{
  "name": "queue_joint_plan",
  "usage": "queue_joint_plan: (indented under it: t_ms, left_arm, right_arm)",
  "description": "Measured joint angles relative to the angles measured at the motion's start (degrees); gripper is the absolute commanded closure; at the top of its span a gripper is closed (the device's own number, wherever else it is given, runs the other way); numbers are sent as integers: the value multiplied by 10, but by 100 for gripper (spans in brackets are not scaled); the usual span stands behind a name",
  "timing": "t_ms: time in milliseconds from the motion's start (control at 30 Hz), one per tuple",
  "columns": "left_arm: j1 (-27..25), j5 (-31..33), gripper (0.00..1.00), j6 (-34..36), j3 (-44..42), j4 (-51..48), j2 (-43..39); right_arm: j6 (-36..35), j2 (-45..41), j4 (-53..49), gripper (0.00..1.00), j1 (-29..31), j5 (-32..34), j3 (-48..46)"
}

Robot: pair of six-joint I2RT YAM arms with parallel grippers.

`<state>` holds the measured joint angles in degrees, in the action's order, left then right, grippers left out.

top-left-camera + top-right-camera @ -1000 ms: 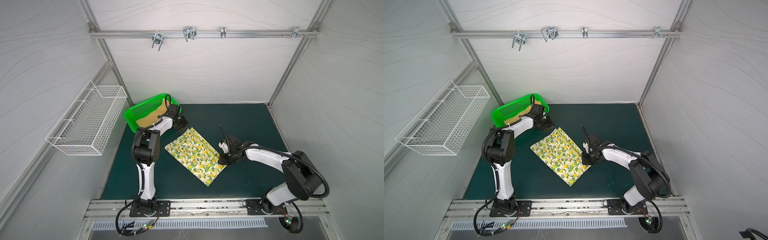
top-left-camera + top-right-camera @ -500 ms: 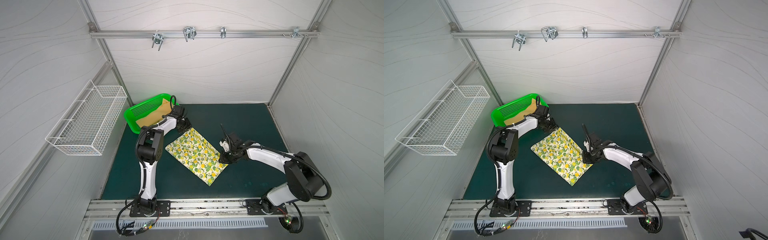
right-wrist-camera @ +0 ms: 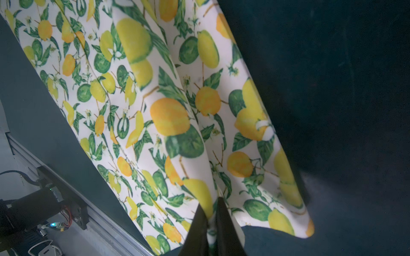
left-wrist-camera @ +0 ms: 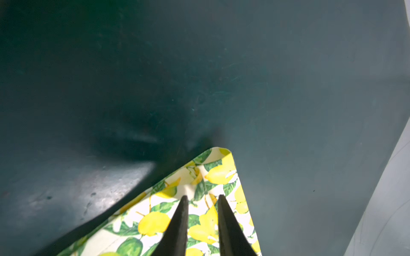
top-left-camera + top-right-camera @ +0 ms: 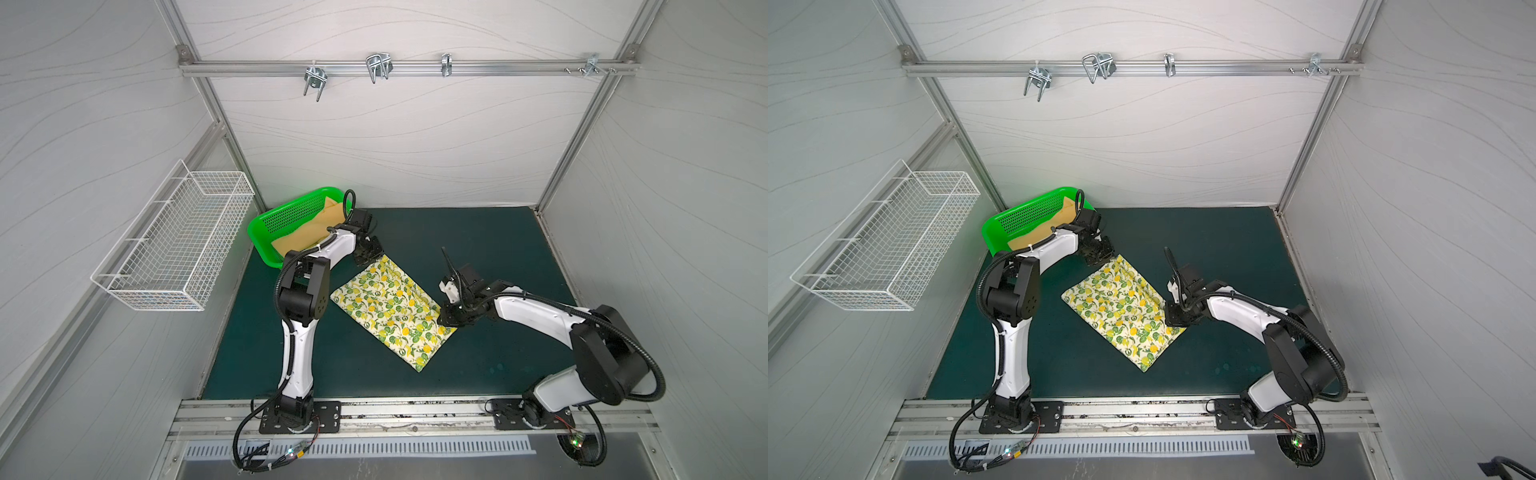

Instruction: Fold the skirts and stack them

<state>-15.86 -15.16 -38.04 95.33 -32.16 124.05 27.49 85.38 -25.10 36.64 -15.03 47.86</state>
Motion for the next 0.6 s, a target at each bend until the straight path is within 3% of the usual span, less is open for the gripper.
queue_joint_plan:
  t_ms: [333, 600]
  left_arm:
    - [-6, 8, 77, 13, 26, -33, 32]
    - [-14, 15, 100, 25, 44, -54, 36]
  right_arm:
    - [0, -5, 0, 89, 0, 0, 0]
    - [0, -7, 0, 89, 0, 0, 0]
